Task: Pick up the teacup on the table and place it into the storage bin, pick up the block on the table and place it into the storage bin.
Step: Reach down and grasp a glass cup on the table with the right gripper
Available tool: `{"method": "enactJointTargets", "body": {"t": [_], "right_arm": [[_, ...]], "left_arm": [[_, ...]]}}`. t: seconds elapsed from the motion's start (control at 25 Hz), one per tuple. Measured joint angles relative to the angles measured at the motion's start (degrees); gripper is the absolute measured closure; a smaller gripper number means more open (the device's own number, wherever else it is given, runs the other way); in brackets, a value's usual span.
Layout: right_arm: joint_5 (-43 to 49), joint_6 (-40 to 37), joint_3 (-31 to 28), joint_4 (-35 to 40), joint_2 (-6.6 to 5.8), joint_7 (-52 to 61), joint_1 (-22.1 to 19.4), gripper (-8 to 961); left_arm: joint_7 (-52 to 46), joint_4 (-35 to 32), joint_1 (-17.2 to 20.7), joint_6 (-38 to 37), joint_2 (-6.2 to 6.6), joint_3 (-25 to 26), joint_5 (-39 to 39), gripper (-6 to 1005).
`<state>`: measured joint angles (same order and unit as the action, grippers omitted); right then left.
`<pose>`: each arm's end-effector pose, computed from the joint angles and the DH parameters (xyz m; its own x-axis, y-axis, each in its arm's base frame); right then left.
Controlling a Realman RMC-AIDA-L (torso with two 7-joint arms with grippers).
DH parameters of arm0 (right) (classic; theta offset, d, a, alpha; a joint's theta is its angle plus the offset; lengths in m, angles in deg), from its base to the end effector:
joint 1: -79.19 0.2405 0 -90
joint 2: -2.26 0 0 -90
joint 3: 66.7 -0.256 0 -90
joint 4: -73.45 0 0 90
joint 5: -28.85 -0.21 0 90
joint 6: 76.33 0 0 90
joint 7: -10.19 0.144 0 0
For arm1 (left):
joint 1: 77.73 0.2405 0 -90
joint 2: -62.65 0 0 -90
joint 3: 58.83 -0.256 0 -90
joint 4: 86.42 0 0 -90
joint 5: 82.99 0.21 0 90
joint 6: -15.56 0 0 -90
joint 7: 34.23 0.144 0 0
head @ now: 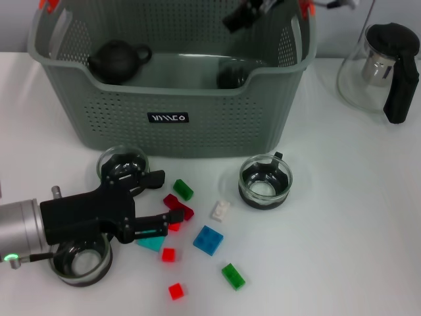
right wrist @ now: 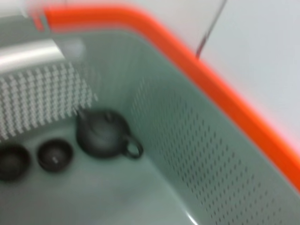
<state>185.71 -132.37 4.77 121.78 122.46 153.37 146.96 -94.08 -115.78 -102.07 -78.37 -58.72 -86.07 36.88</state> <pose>0.0338 0.4828 -0.0256 0.9485 -0.3153 0.0323 -0.2217 -0.7330 -0.6430 -0.2978 0.2742 -0.0234 0.7676 0.2563 0.5874 0.4351 -0.8813 -0.1841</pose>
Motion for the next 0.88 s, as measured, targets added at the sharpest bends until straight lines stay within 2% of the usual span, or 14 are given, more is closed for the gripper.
{"method": "enactJointTargets", "body": {"t": [0.08,0.16,0.28,0.36,0.52,0.6,0.72,0.88], "right_arm": [[-3.0,-6.4,-0.5,10.1,-0.20,-0.6,-3.7,401],[-7.6,-13.3,-1.0,19.2,-1.01,-1.1,-7.1,368],[-14.3,-24.0,-2.0,29.8,-2.43,-1.3,-11.5,319],[-17.4,-31.2,-2.5,35.1,-2.91,-1.3,-14.1,303],[-20.0,-43.5,-3.1,37.8,-2.75,-3.5,-17.0,309],[-19.9,-47.2,-2.9,37.4,-1.82,-5.5,-18.1,309],[-18.5,-48.2,-1.9,36.6,-0.15,-9.1,-20.0,309],[-18.1,-43.5,2.7,33.1,0.00,-11.0,-21.9,308]], "left_arm": [[0.0,0.0,0.0,0.0,0.02,0.0,-0.2,155],[0.0,0.0,0.1,0.0,0.17,0.0,-0.6,155],[0.0,0.0,0.2,0.0,0.30,0.0,-0.9,156],[0.0,0.0,0.2,0.0,0.37,0.0,-1.0,156],[0.0,0.0,0.2,0.1,0.52,0.0,-1.0,155],[0.0,-0.1,0.1,0.2,0.54,0.0,-1.0,155],[0.0,-0.1,-0.2,0.6,0.53,0.0,-1.1,155],[0.0,-0.1,-0.5,0.7,0.52,0.0,-1.1,156]]}}
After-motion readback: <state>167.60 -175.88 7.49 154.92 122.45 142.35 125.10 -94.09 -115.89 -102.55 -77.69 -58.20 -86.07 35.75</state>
